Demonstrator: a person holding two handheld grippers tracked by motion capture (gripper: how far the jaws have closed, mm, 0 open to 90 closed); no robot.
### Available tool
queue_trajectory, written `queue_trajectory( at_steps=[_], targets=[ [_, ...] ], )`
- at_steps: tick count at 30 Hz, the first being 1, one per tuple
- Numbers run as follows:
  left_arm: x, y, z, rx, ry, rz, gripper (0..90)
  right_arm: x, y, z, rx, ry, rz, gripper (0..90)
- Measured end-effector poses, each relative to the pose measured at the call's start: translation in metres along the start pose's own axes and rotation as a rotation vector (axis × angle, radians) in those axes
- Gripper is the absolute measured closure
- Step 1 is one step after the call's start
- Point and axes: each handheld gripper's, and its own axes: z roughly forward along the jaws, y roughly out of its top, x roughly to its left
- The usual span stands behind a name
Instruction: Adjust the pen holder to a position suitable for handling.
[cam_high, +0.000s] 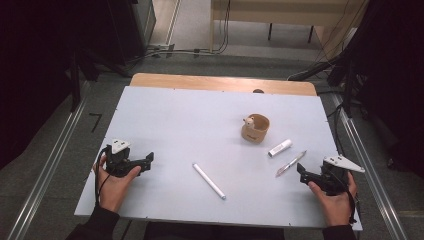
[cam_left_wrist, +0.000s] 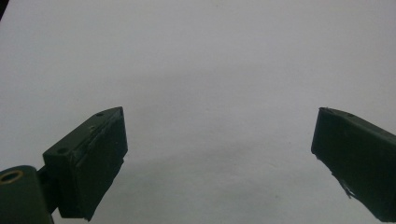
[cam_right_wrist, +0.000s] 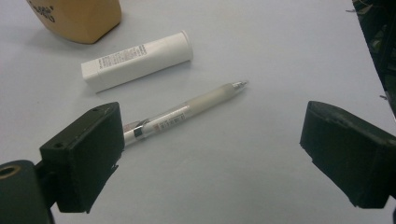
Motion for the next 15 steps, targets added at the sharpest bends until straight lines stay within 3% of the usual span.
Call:
queue_trajectory(
  at_steps=[15],
  targets=[
    [0.001, -0.002, 0.004, 0.021, -0.013, -0.012, 4.0, 0.017, 0.012, 0.014, 0.01, 0.031, -0.047, 4.7]
  ],
)
